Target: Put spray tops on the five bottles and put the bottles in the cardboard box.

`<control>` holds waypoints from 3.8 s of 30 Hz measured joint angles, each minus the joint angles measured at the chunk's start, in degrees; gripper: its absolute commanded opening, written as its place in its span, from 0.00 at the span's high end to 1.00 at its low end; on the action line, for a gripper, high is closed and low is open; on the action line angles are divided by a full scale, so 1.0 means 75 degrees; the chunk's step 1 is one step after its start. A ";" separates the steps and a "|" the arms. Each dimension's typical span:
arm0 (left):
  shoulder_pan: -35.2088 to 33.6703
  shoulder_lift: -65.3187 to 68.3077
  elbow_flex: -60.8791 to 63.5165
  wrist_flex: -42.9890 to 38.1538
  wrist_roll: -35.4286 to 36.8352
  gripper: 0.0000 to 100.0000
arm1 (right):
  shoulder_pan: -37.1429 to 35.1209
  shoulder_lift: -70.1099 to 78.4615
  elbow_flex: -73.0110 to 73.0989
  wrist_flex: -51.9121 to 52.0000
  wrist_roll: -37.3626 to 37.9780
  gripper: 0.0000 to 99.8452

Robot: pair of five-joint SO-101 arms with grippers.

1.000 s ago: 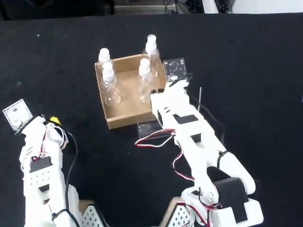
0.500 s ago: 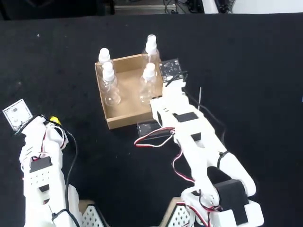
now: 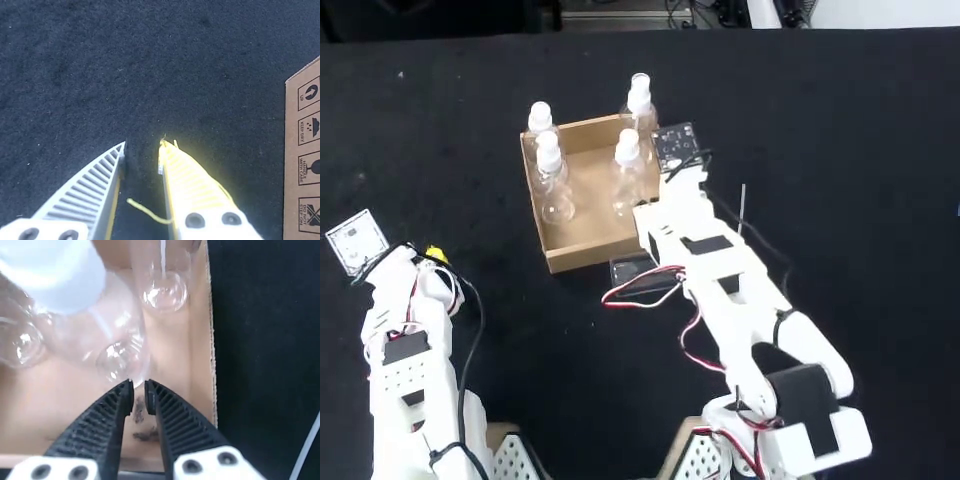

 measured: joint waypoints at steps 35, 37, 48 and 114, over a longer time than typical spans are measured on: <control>0.0000 0.0000 0.0000 0.0000 0.0000 0.91 | -0.0293 0.1453 -0.0223 -0.1817 0.0012 0.99; 0.0000 0.0000 0.0000 0.0000 0.0000 0.91 | -0.0293 0.1547 -0.0223 -0.2016 0.0012 0.99; 0.0000 0.0000 0.0000 0.0000 0.0000 0.91 | -0.0574 0.1664 -0.0223 -0.2297 0.0012 0.99; 0.0000 0.0000 0.0293 -0.0973 0.0000 0.91 | -0.0867 0.2215 -0.0774 -0.2848 0.0000 0.99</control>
